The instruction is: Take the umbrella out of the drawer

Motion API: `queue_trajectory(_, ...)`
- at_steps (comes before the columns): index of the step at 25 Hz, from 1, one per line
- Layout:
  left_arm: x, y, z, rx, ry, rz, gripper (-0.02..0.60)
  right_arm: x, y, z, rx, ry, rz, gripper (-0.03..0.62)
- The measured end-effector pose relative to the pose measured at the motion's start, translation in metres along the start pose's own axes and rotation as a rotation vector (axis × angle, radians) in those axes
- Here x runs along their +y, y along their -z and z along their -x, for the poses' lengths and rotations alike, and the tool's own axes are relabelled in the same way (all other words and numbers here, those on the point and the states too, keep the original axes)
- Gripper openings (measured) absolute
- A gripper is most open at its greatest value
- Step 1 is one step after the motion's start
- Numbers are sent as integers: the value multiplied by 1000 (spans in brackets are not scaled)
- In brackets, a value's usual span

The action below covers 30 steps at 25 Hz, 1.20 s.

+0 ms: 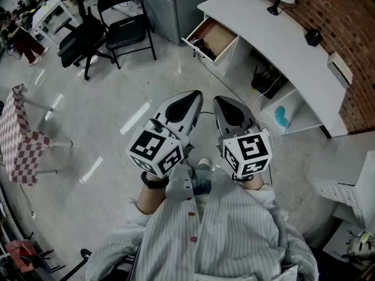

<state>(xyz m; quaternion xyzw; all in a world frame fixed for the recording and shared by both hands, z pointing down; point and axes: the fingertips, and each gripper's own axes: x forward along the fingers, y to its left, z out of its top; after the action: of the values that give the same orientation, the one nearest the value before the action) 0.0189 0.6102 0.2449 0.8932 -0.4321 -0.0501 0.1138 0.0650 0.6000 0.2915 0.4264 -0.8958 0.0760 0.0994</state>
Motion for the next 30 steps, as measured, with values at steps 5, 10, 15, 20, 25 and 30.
queue_trajectory(5,-9,1,-4,-5,-4,3,9,-8,1,11,0,7,2,34)
queue_trajectory(10,-16,1,-8,-13,-22,-8,9,-20,2,21,-14,13,-1,34)
queue_trajectory(15,-19,2,-7,-23,-50,-16,9,-28,7,29,-13,9,-1,34)
queue_trajectory(20,-16,8,-10,-11,-68,-15,9,-33,13,29,-5,7,-11,34)
queue_trajectory(25,-5,11,-19,-2,-67,-15,9,-41,17,16,3,12,-23,34)
queue_trajectory(30,24,10,-33,6,-58,-15,9,-48,16,-13,10,22,-28,34)
